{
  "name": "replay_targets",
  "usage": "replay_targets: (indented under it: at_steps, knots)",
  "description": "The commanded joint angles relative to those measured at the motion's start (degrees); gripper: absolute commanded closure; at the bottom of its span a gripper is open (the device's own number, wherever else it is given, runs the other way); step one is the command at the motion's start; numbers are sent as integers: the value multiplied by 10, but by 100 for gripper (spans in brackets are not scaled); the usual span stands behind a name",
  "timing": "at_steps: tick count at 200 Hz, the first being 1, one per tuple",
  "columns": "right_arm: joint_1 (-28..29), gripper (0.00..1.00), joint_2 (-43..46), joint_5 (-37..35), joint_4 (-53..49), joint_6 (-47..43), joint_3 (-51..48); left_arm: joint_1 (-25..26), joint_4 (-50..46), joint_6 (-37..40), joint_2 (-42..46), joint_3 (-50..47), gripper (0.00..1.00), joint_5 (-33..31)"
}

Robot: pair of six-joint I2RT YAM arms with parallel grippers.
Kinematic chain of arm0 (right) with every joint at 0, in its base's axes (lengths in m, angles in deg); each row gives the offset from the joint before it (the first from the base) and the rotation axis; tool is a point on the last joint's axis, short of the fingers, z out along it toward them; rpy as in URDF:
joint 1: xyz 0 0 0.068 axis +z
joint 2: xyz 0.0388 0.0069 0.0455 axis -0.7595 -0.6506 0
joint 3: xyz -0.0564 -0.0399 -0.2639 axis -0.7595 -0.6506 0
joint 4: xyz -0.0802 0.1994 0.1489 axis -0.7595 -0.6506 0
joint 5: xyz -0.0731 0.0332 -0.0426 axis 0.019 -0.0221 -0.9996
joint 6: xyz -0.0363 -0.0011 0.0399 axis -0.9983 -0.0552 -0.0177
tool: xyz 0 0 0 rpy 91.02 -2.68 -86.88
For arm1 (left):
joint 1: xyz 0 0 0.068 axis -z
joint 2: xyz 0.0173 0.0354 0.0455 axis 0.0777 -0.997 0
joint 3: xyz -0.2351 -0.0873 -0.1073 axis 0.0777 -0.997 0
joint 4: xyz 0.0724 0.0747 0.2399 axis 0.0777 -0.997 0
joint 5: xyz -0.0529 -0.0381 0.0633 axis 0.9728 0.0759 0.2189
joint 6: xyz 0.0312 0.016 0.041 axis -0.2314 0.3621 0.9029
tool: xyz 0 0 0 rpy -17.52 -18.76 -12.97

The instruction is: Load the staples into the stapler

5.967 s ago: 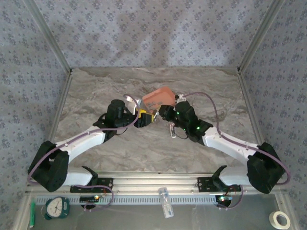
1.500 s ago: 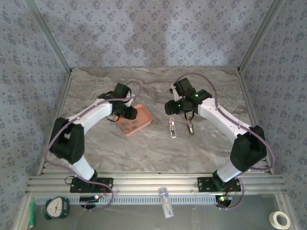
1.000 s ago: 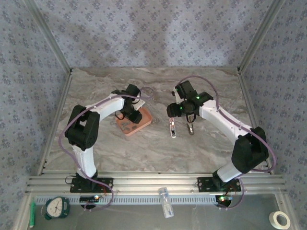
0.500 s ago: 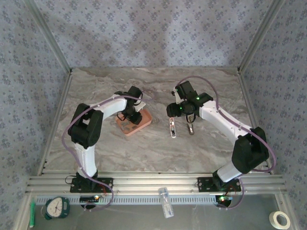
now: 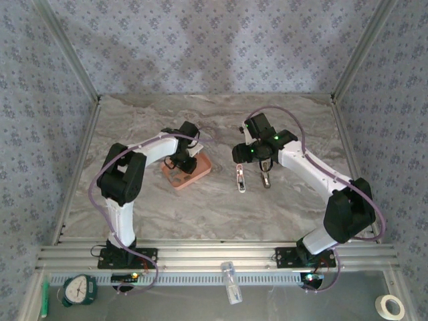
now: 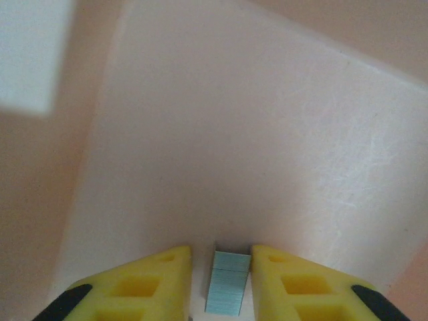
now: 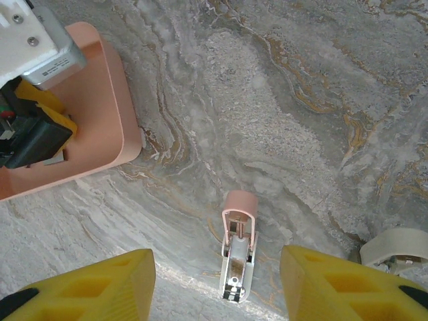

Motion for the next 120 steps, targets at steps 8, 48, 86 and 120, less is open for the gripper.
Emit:
replay_targets:
  at_steps: [8, 48, 86, 120]
  knots:
    - [3, 46, 20, -1, -10, 9, -7, 1, -11, -12, -22, 4, 77, -8]
    - [4, 46, 27, -4, -5, 12, -11, 1, -26, -45, 1, 14, 82, -9]
    - [4, 47, 43, -5, 15, 13, -21, 0, -40, -99, 40, 20, 85, -4]
    - [4, 47, 63, -4, 47, 34, -53, 4, -54, -156, 86, 13, 86, 10]
